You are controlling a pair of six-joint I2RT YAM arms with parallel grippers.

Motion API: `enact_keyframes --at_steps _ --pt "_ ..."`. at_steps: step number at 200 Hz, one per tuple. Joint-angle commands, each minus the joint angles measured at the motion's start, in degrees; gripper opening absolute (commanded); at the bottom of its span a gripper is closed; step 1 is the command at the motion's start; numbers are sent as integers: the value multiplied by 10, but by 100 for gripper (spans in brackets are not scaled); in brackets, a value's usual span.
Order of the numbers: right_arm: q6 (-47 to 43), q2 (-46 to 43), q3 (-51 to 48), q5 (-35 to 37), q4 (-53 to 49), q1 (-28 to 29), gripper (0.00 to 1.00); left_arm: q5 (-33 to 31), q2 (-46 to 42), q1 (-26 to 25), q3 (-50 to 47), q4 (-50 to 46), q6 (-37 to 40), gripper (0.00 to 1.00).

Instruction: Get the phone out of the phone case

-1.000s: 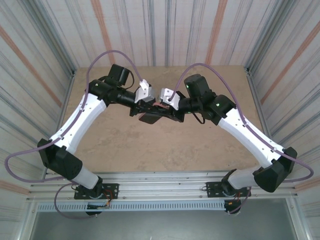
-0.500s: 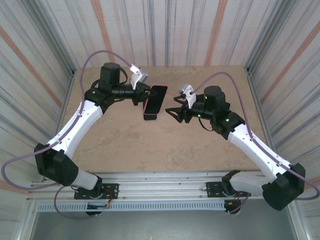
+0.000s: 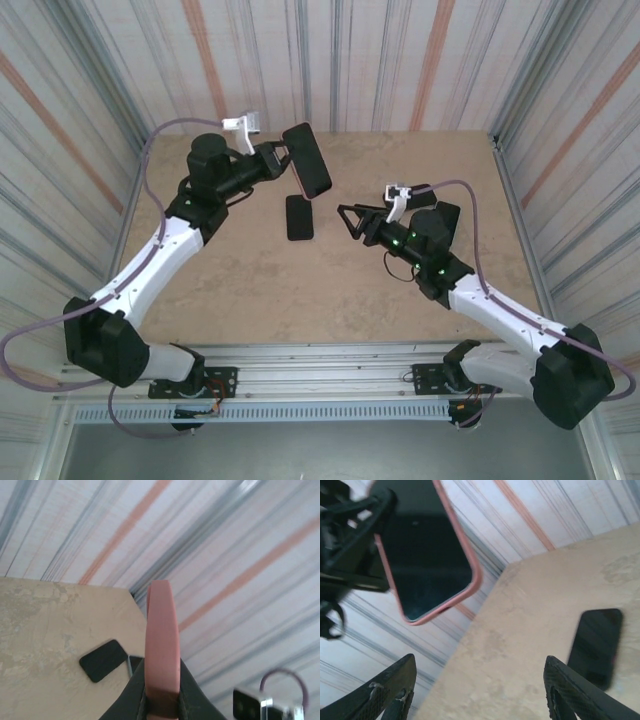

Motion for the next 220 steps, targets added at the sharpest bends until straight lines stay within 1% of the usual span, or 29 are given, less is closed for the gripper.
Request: enact_keyframes --at_steps 1,28,62,87,109,124,154,180,200,220 --pt "97 3 -12 75 107 25 64 -85 -19 -7 -18 127 -139 0" --pt "131 36 -3 93 162 52 58 -104 -6 -16 -20 148 -187 0" --pt "163 85 21 91 195 61 51 -109 16 -25 -22 186 -245 0" --pt "177 118 34 90 259 62 45 -107 22 -27 -20 190 -250 0" --pt "167 132 48 77 293 62 45 -111 26 -28 -23 192 -255 0" --pt "173 140 44 85 322 62 45 -110 31 -28 -28 203 -266 0" --pt "189 155 55 98 335 58 42 -107 32 -32 -26 200 -272 0" --pt "204 167 64 93 347 56 36 -107 32 -35 -28 203 -278 0" --pt "209 168 63 93 344 53 33 -106 33 -37 -29 210 -285 0" --pt "211 172 67 85 351 48 26 -111 31 -39 -31 210 -288 0"
